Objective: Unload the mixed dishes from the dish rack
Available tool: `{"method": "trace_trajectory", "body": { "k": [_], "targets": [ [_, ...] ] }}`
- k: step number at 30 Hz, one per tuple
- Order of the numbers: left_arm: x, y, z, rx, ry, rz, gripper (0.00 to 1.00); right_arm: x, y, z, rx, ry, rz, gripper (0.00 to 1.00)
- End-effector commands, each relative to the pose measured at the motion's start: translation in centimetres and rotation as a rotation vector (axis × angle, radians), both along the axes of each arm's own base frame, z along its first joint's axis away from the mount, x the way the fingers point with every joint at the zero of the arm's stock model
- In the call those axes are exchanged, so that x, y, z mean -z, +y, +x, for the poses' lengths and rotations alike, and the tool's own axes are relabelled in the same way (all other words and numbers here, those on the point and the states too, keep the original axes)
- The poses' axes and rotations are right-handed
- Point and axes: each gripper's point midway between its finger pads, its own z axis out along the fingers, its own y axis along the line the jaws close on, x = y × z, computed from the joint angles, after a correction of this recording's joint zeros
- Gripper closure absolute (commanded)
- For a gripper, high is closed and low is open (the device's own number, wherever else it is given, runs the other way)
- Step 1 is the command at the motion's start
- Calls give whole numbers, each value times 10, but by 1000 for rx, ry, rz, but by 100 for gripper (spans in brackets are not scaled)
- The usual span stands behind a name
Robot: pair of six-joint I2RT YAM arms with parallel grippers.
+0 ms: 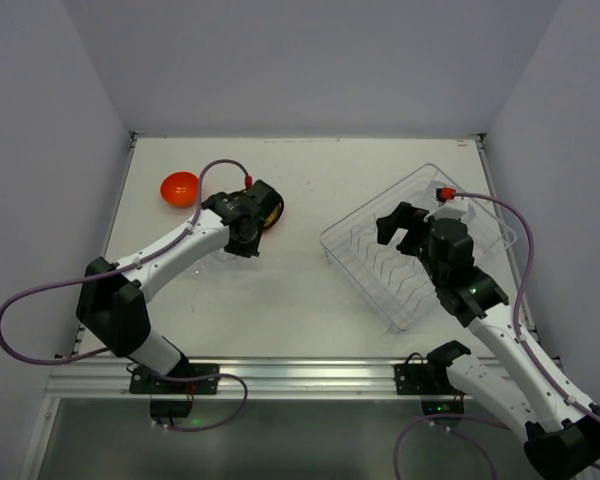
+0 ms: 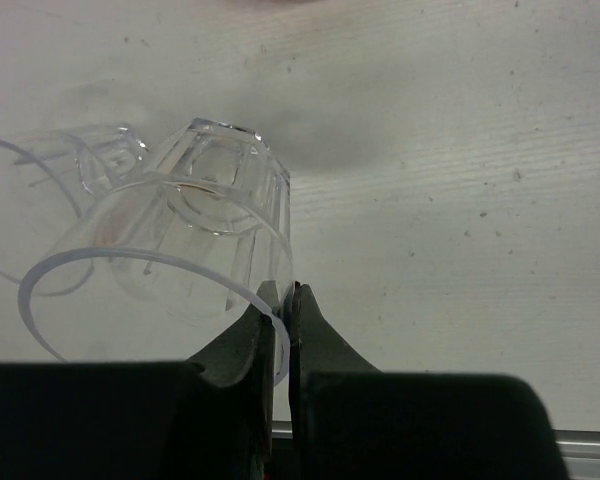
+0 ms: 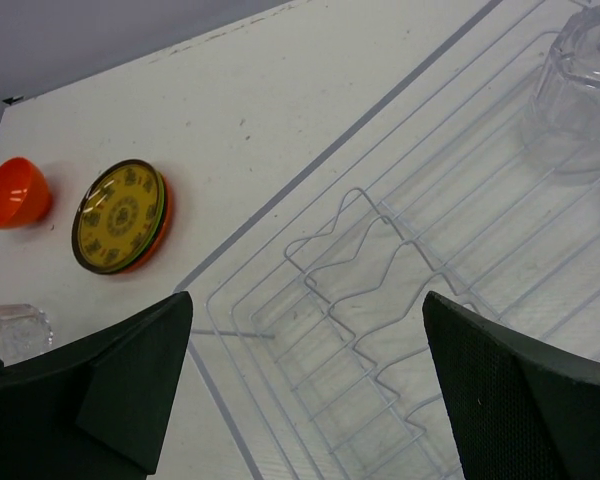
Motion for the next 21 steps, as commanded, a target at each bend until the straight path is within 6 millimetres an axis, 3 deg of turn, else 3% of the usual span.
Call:
{"method": "trace_trajectory", "body": {
  "k": [1,8,16,21],
  "targets": [
    [12,-4,-2,105,98,45,100,-11,-10,2,49,-52,4,1],
    [51,1,-7,128,207,117,100,-17,-14,-2,61,-83,19,1],
    [54,-7,9,120,160,4,100,-22,-13,-6,50,-102,34,1],
    [64,11,12,78,178,37,97,-25,-14,-9,52,-117,51,1]
  ]
}}
